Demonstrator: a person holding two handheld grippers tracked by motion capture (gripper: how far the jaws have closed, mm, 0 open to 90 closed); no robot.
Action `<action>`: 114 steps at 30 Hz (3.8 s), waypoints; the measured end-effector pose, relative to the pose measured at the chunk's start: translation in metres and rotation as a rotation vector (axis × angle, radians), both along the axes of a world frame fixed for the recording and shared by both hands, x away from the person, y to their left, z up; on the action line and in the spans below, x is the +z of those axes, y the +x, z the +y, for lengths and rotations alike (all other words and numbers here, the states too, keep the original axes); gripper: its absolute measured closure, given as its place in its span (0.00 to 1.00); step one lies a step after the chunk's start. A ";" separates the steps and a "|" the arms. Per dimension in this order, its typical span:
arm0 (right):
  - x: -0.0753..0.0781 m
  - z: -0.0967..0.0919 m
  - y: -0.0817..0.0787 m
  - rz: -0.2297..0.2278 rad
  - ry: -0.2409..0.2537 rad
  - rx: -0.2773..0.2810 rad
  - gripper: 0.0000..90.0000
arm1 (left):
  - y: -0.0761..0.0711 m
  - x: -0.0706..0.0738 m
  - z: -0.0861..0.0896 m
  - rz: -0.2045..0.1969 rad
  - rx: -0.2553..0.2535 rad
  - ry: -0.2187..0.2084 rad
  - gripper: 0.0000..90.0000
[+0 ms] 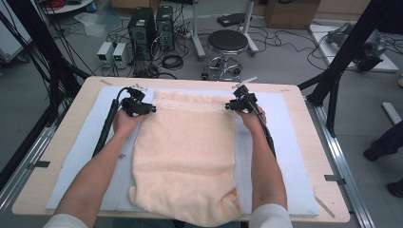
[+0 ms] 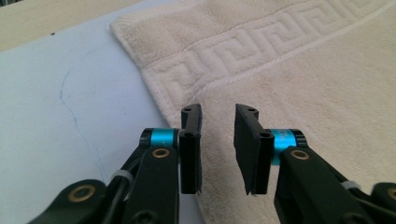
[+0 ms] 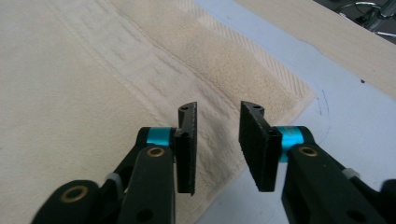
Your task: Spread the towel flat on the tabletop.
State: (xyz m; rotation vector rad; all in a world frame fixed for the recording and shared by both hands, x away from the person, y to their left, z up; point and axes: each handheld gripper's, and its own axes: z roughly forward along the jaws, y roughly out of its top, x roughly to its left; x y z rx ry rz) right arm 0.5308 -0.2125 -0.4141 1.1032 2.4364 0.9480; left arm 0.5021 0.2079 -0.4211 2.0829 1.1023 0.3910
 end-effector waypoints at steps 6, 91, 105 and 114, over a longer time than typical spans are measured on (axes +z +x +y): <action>0.004 0.002 -0.010 0.013 0.019 0.047 0.60 | -0.013 0.005 0.000 -0.002 -0.045 -0.039 0.71; 0.042 0.013 -0.252 -0.101 0.180 0.456 0.95 | -0.231 0.038 0.024 -0.100 -0.326 -0.142 0.84; 0.005 0.002 -0.137 -0.013 0.130 0.206 0.75 | -0.124 0.007 0.000 -0.031 -0.141 -0.088 0.56; 0.032 0.007 -0.183 -0.098 0.142 0.335 0.69 | -0.161 0.026 0.019 -0.102 -0.220 -0.136 0.48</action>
